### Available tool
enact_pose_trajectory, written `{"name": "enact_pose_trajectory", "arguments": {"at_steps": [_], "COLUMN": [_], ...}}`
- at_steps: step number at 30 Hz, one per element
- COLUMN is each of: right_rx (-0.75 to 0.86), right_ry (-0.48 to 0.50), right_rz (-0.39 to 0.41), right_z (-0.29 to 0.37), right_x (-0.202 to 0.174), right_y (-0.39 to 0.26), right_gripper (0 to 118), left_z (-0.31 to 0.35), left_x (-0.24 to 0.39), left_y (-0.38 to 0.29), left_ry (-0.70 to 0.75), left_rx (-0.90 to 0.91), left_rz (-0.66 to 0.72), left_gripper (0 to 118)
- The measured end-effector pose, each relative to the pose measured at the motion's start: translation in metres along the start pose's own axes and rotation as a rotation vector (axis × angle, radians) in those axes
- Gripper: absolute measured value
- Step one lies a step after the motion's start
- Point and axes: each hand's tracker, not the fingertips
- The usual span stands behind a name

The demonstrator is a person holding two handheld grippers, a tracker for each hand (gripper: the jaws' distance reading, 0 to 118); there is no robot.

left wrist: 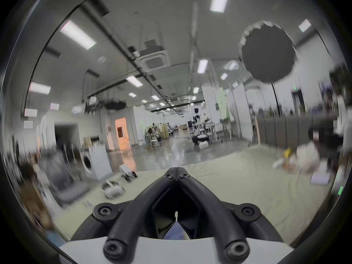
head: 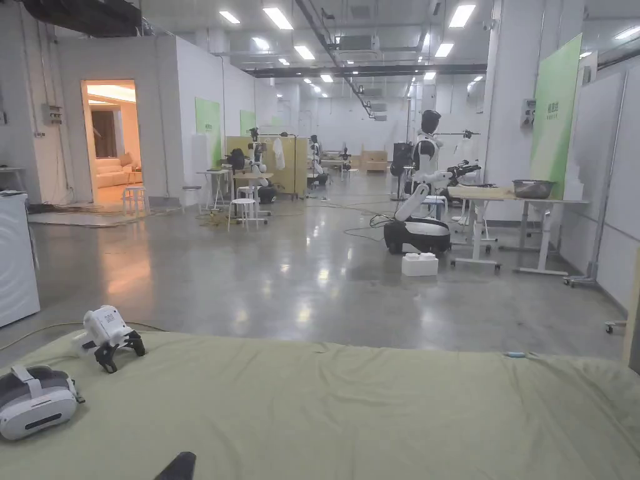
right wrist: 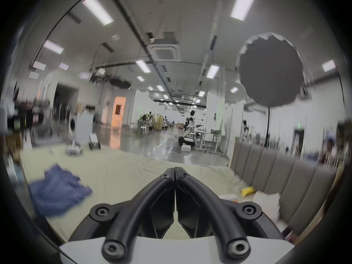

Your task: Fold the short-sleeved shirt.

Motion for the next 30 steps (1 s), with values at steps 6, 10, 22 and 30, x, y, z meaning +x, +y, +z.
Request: {"name": "enact_pose_trajectory", "arguments": {"at_steps": [6,10,22,30], "right_rx": [-0.072,-0.09,0.038,-0.033], "right_ry": [0.218,0.528,-0.023,-0.039], "right_rz": [1.382,1.659,-0.508,-0.381], "right_z": [0.0,0.016,0.011,0.012], "right_x": [-0.057,-0.06,0.049,0.046], "right_y": [-0.067,-0.116,-0.038,-0.036], "right_gripper": [0,0,0,0], "left_z": [0.001,0.024,0.022,0.018], "left_x": [0.055,0.065,-0.064,-0.046], "left_y": [-0.1,-0.154,-0.039,-0.027], "left_ry": [-0.28,-0.569,-0.034,-0.074], "left_rx": [-0.182,-0.203,0.066,0.016], "left_rz": [-1.346,-1.541,0.637,0.401], "left_gripper": [0,0,0,0]}}
